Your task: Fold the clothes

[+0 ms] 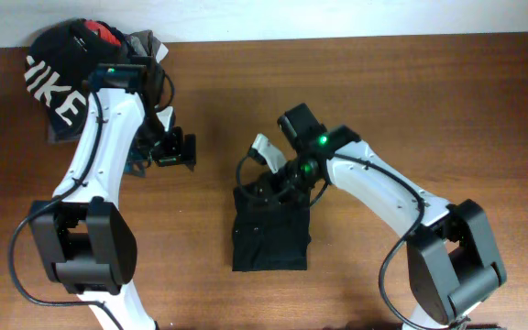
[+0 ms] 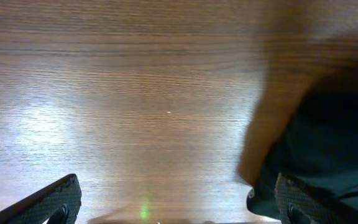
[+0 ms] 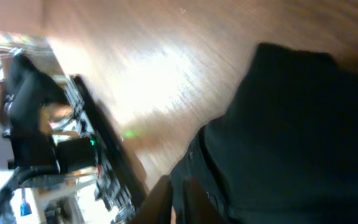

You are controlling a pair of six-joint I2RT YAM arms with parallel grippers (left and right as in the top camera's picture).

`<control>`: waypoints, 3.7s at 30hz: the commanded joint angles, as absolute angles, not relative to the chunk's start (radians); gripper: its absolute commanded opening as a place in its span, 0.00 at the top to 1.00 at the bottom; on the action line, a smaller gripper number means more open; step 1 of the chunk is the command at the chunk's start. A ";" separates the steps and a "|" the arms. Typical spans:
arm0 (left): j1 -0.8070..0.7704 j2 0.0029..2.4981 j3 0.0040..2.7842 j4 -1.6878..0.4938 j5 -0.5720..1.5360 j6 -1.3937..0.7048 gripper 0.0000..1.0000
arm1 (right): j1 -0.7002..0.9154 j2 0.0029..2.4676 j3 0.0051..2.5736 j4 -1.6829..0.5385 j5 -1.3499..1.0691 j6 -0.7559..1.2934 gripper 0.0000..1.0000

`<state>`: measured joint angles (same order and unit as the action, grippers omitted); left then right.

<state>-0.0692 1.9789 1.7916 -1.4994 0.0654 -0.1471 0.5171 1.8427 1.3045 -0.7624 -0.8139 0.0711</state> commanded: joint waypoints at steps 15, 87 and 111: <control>-0.045 1.983 1.800 -1.500 0.048 -0.142 0.01 | 0.490 1.936 1.061 -0.238 -0.807 0.242 0.64; -0.050 1.723 1.208 -1.110 0.707 0.212 0.01 | 0.219 1.388 1.475 -1.354 -0.302 0.139 0.01; -0.156 1.365 0.689 -0.649 0.636 -0.119 0.06 | 0.195 1.388 1.475 -1.328 -0.301 0.135 0.01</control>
